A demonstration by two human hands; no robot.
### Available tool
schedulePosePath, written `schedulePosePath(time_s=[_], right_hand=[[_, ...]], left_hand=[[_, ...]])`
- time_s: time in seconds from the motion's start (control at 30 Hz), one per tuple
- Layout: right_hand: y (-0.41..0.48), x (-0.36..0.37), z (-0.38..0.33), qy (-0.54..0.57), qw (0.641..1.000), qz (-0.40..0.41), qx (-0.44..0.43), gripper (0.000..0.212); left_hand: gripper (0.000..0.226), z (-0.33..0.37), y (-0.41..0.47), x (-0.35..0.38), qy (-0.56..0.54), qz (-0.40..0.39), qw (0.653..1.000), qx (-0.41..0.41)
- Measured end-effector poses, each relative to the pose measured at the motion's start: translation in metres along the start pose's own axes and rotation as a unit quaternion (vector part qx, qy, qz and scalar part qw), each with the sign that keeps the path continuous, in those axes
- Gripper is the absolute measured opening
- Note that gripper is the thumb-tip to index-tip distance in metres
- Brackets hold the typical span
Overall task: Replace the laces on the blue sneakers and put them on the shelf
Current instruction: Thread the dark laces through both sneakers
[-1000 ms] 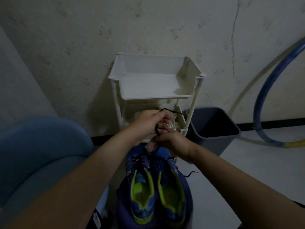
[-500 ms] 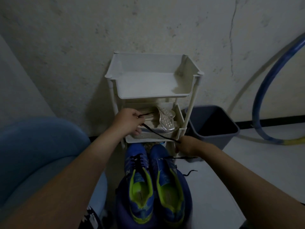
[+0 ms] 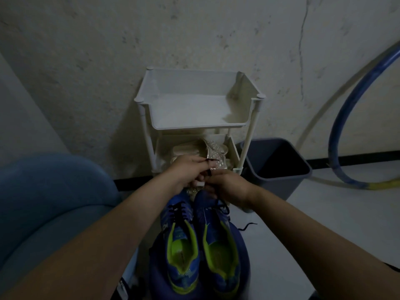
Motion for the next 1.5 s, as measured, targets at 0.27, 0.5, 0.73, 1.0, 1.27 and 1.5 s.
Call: schedulePosePath(time_s=[0.27,0.5,0.73,1.0,1.27,1.5], right_hand=[[0.006,-0.023,0.010,-0.154,0.982,0.078,0.072,0.025],[0.010,-0.025,0.014,-0.264,0.952,0.141,0.059,0.031],[0.006,-0.021,0.006,-0.152,0.983,0.082,-0.057,0.015],[0.015,-0.033,0.018,-0.208,0.969,0.132,-0.038,0.014],[0.018,-0.043,0.022,-0.261,0.948,0.146,-0.110,0.013],[0.019,-0.044,0.033,-0.340,0.915,0.210,-0.050,0.015]], left_hand=[[0.013,0.000,0.001,-0.021,0.054,0.019,0.998,-0.008],[0.017,-0.009,0.002,-0.020,0.153,-0.014,0.988,-0.013],[0.009,-0.008,0.000,-0.001,0.216,-0.025,0.976,0.007],[0.016,-0.017,0.000,-0.003,0.268,-0.014,0.963,-0.019],[0.017,-0.027,0.000,0.005,0.205,-0.013,0.977,-0.065],[0.016,-0.048,0.005,0.009,0.224,-0.026,0.972,-0.064]])
Point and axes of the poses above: each hand's wrist, its own y-axis towards the middle knuckle, its own x-axis out of the palm, z = x × y, the point moved 3 cm from there along y, towards the middle knuckle, and after that the axes turned 7 degrees about x, right-handed, at the moved point
